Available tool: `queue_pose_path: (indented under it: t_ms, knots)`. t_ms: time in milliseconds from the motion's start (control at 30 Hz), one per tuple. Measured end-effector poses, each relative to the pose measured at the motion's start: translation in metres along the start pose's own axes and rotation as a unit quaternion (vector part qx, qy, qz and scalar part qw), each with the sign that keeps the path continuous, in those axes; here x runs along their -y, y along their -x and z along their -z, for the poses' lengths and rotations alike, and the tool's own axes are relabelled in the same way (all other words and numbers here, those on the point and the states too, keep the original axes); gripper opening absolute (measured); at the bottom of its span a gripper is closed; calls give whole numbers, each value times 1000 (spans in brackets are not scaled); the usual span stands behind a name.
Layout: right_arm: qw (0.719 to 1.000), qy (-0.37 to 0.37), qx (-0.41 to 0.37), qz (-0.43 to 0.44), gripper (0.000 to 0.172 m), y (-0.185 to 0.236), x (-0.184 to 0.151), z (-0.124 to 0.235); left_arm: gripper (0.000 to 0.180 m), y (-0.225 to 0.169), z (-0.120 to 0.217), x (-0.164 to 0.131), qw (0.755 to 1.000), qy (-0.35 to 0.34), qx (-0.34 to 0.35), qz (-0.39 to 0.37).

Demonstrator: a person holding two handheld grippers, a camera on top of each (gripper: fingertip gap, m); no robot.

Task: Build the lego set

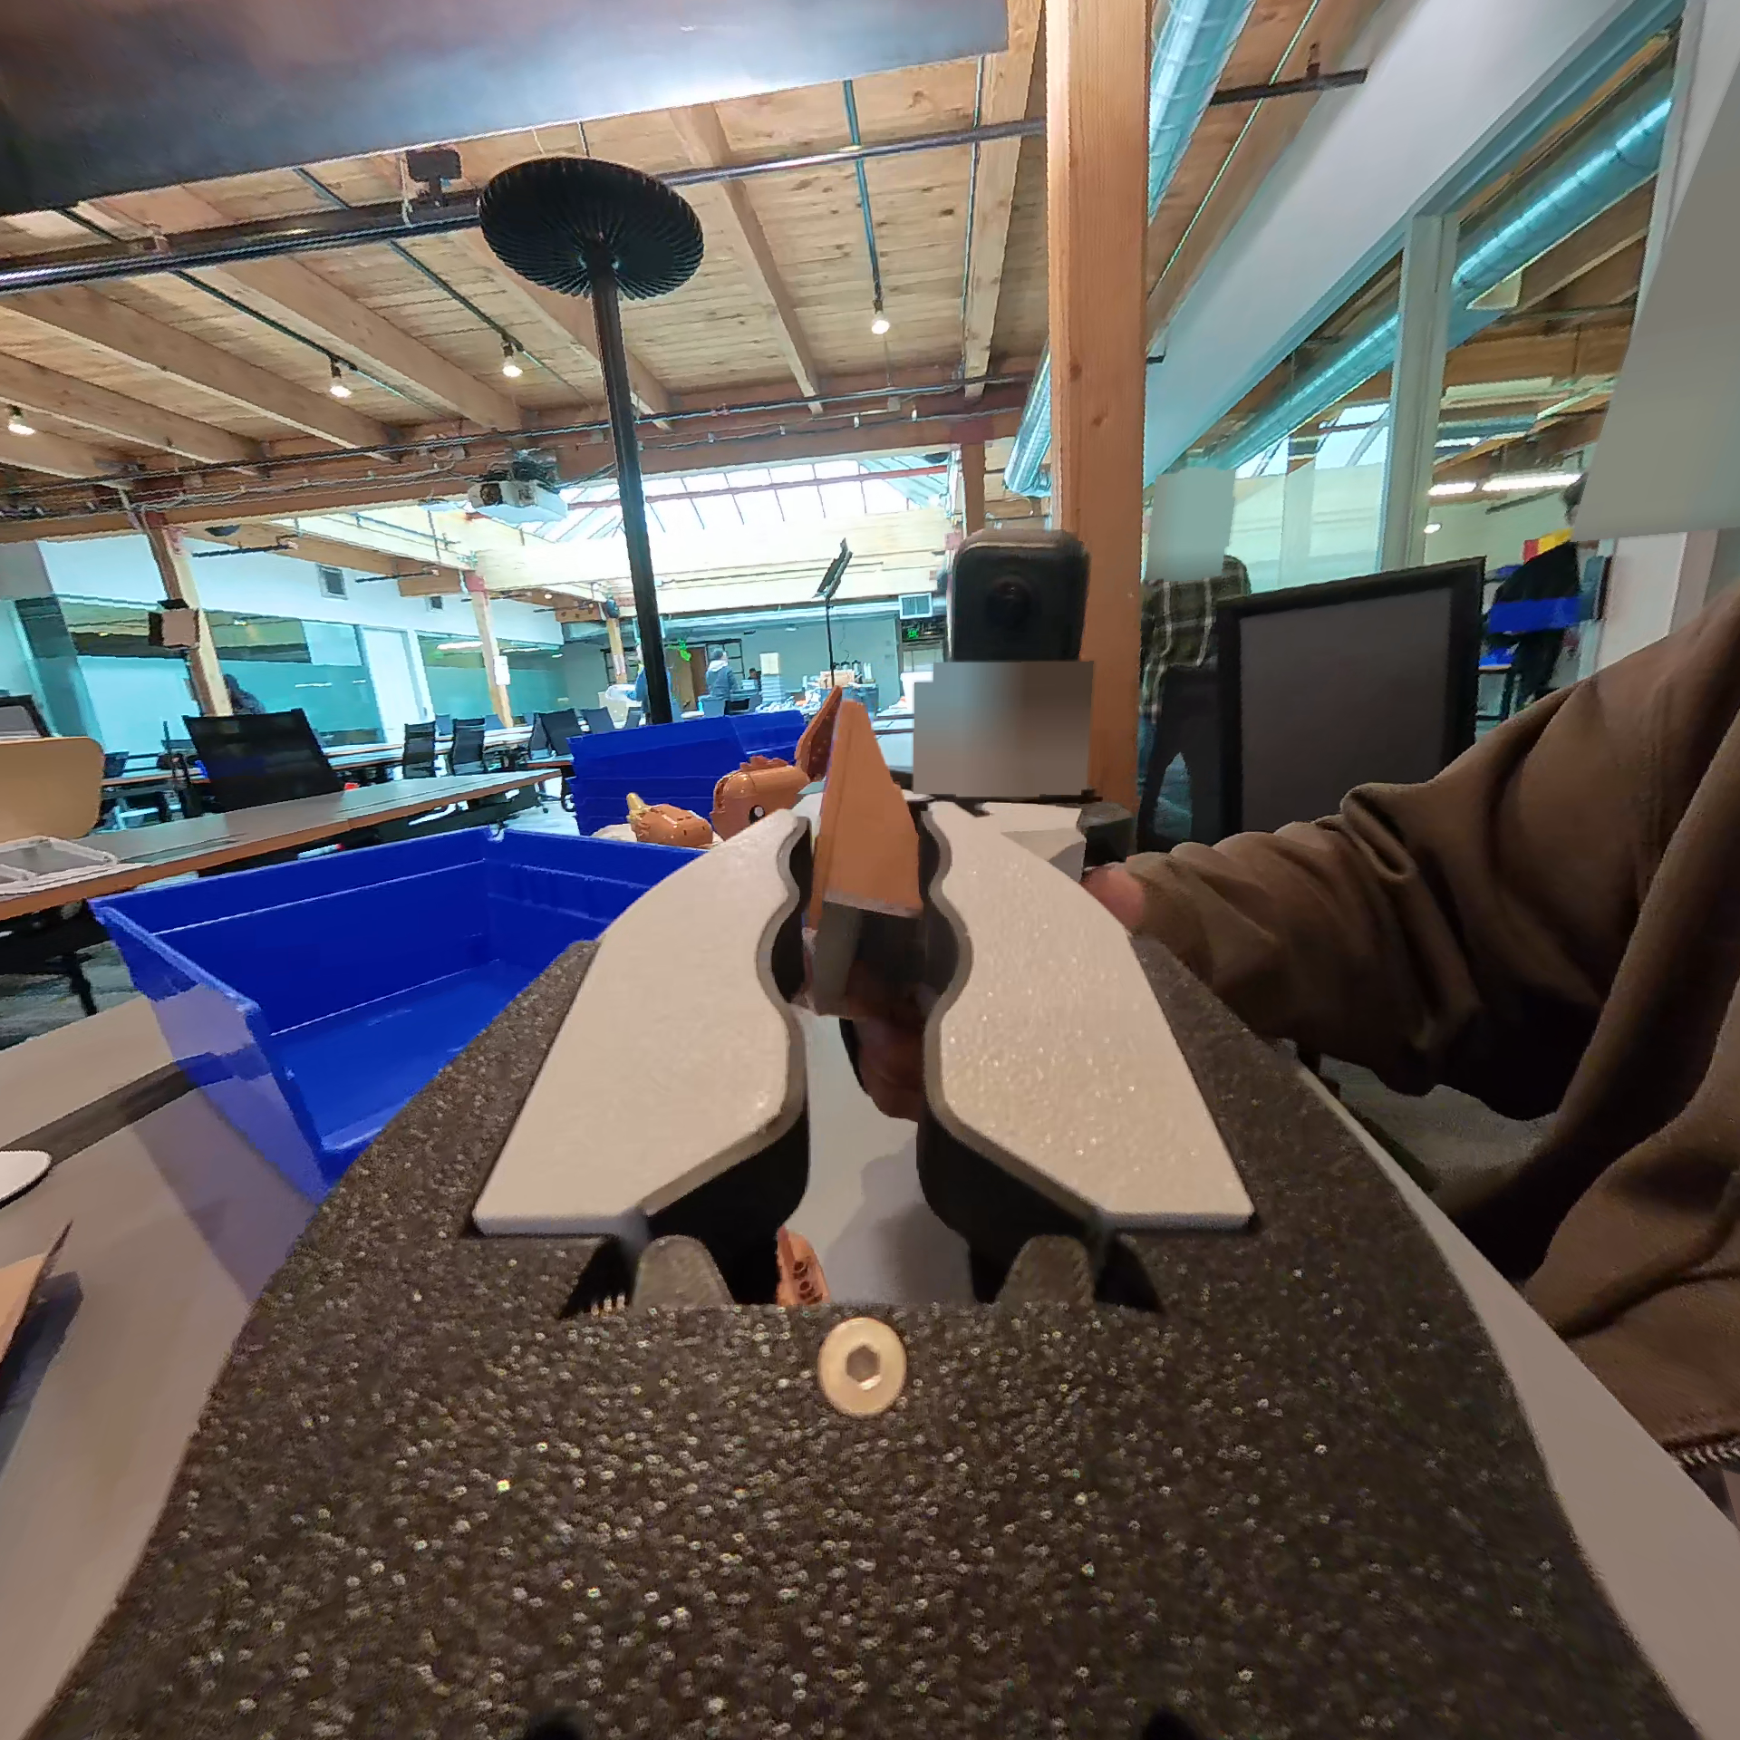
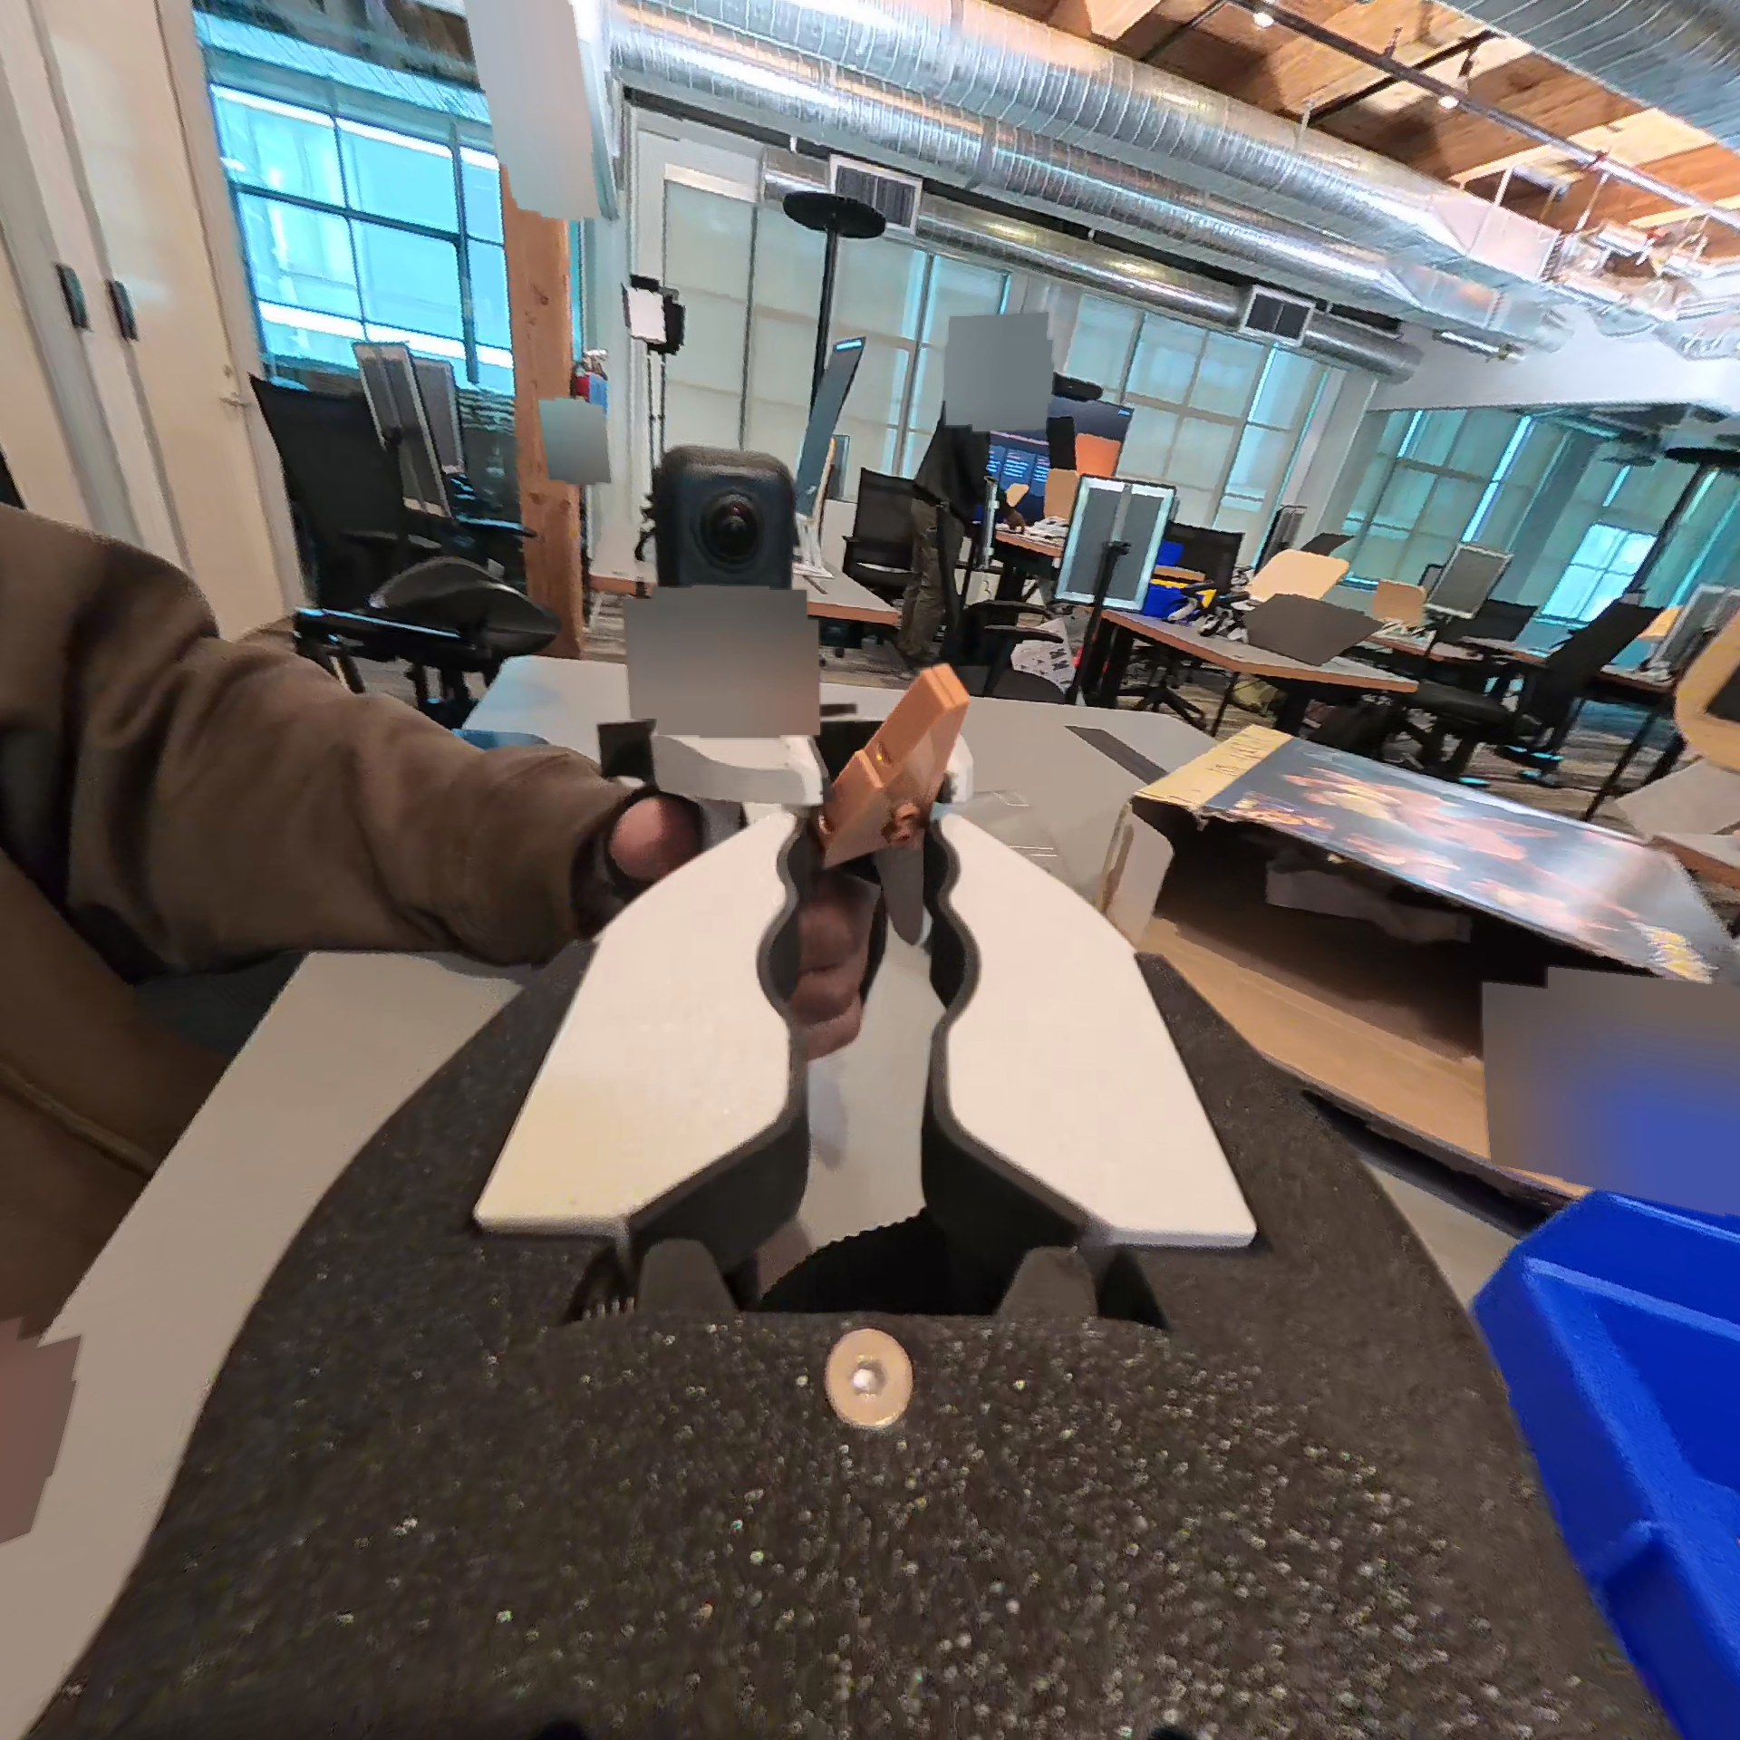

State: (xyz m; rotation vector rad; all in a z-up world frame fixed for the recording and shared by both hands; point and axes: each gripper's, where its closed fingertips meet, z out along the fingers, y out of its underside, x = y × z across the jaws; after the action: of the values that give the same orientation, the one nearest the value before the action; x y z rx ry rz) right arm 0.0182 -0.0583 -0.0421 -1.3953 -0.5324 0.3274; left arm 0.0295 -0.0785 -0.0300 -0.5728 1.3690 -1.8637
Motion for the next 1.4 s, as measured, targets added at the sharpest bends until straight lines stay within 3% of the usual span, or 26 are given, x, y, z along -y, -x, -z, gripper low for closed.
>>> queue_pose_path:
  t_ms: [300,367,433,567,667,900,1133,1267,1400]
  knots:
    - [976,69,-128,161,22,-27,-5,6,24,13,1,7,994,39,70,-79]
    - [949,101,-186,236,22,-38,-6,8,26,14,0,7,990,51,85,-103]
    - [902,139,-252,322,22,-51,-6,13,29,19,-2,3,981,74,118,-136]
    - [821,183,-313,441,19,-55,-5,15,30,27,-7,-4,963,106,173,-176]
    - [795,197,-322,474,19,-51,-6,12,30,29,-10,-8,956,120,201,-177]
    - [786,204,-326,483,19,-51,-9,10,18,38,-10,-19,951,144,234,-145]
    - [783,196,-318,498,19,-52,-8,10,10,42,-4,-16,970,103,215,-41]
    - [819,157,-291,469,22,-45,-3,9,8,48,3,-7,979,47,192,57]
    - [871,128,-256,400,41,-44,0,8,8,49,7,-2,980,22,161,110]
